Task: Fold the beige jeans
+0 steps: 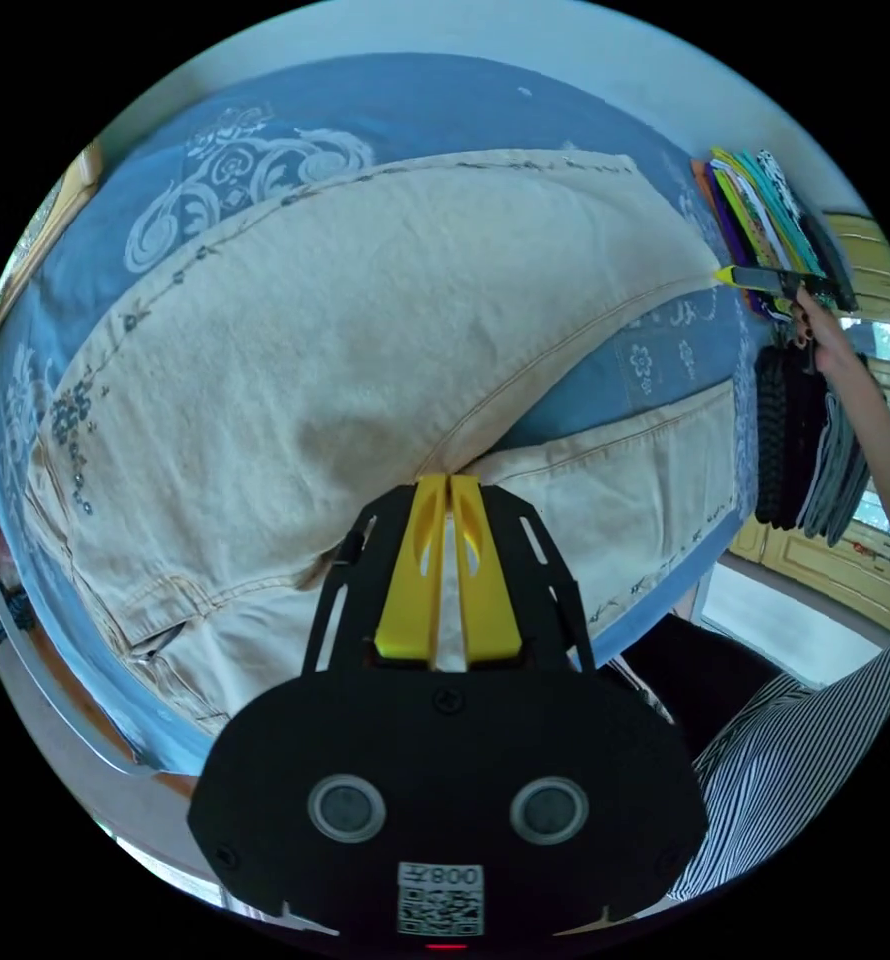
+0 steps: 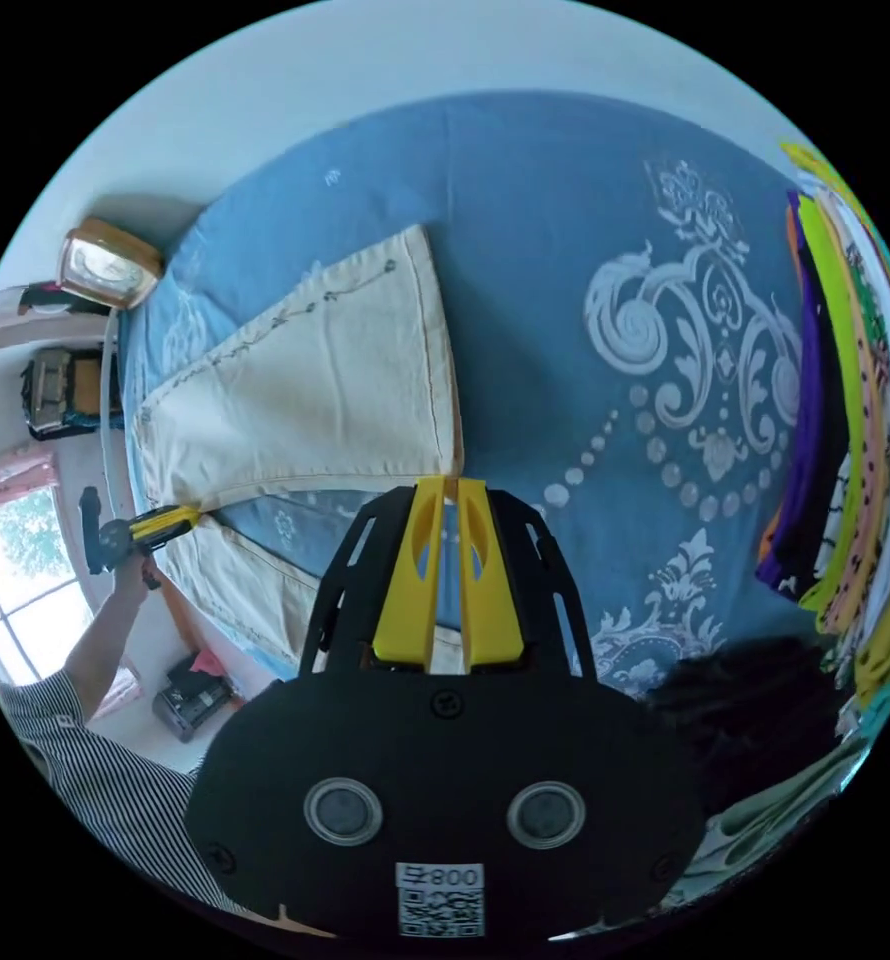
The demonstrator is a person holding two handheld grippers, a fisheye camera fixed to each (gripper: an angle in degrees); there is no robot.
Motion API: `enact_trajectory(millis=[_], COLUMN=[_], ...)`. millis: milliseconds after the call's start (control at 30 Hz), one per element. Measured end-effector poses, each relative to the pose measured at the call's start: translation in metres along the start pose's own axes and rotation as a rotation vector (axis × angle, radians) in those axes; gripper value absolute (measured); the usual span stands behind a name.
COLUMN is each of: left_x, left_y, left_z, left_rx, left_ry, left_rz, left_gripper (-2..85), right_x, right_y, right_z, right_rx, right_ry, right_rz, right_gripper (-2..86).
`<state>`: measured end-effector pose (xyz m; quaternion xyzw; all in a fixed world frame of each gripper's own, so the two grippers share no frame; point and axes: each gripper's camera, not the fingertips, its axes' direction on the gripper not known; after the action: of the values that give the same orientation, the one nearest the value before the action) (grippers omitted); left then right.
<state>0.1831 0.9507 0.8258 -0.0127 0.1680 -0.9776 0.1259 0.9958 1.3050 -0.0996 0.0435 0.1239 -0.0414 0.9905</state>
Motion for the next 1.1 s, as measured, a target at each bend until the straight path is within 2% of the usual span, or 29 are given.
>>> enact_trajectory(millis=[200, 300, 500, 600, 700, 767, 967, 1100], left_x=[-0.025, -0.033, -0.075, -0.114, -0.156, -0.182, -0.226, -0.239], left_y=[0.011, 0.036, 0.128, 0.182, 0.225, 0.248, 0.27, 0.275], left_z=[-0.011, -0.034, -0.077, -0.089, -0.098, -0.111, -0.134, -0.132], left_rx=[0.053, 0.16, 0.331, 0.361, 0.391, 0.424, 0.461, 0.456], left_ry=[0.09, 0.128, 0.191, 0.146, 0.11, 0.044, -0.072, -0.076], left_rz=[-0.079, -0.122, -0.37, -0.552, -0.719, -0.804, -0.849, -0.833], left_gripper=[1.2, 1.3, 1.2, 0.9, 0.6, 0.4, 0.3, 0.3], right_x=[-0.001, -0.007, -0.015, -0.069, -0.173, -0.276, -0.5, -0.588], right_y=[-0.02, -0.019, 0.003, 0.002, -0.012, -0.021, -0.02, -0.006], right_z=[0.027, 0.023, 0.008, 0.008, 0.032, 0.053, 0.089, 0.114], right_rx=[-0.056, -0.04, 0.035, 0.041, -0.048, -0.092, -0.043, -0.01], right_ry=[-0.057, -0.058, -0.079, -0.12, -0.215, -0.255, -0.198, -0.108], right_rz=[0.112, 0.114, 0.212, 0.064, -0.238, -0.511, -1.043, -1.231], right_gripper=[3.6, 3.3, 1.3, 1.1, 1.2, 1.4, 1.8, 3.1])
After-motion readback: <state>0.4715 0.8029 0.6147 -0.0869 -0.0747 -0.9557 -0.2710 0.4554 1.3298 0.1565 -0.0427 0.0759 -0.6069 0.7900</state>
